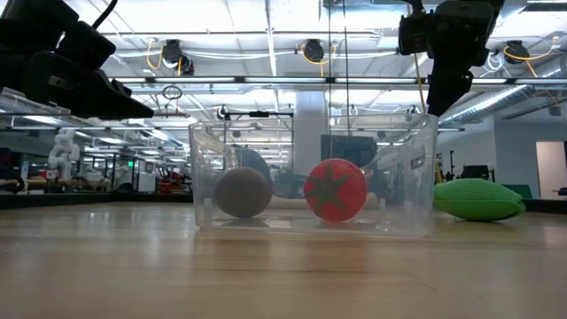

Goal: Pick and placing Produce into tupperware
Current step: Put the green corn into the transparent bin

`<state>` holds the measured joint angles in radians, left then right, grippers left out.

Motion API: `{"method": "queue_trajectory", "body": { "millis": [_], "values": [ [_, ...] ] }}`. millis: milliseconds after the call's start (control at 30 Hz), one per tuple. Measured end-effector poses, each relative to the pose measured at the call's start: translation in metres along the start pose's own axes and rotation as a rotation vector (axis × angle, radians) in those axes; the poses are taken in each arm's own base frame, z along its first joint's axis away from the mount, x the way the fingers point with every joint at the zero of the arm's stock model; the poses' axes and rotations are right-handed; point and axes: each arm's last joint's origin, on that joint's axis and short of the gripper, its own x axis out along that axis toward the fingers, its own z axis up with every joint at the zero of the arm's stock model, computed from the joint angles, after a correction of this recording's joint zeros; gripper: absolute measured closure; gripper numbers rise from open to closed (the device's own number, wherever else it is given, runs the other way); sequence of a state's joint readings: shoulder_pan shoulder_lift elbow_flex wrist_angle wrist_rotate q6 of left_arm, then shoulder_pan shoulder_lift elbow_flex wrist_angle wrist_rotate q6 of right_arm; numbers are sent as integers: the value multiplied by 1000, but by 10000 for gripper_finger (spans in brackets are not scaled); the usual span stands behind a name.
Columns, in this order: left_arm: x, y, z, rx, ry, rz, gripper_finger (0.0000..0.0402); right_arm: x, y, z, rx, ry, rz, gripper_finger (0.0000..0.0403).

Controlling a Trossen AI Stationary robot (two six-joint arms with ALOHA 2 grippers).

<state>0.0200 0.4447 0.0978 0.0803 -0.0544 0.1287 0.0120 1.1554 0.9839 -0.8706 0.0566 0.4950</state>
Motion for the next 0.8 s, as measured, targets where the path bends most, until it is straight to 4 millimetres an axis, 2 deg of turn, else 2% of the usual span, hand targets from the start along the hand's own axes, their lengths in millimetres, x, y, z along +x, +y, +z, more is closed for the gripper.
{"method": "queue_trajectory", "body": {
  "millis": [333,567,667,800],
  "values": [
    [0,0,0,0,0,0,373,0,-1,-1,7,15,-9,128],
    [0,0,0,-3,0,0,373,-10,1,6,-75,-140,15,132],
    [0,0,0,-6,1,0,373,-22,1,8,-112,-227,52,151],
    [0,0,0,-8,1,0,373,-38,-2,4,-136,-301,81,203]
  ]
}}
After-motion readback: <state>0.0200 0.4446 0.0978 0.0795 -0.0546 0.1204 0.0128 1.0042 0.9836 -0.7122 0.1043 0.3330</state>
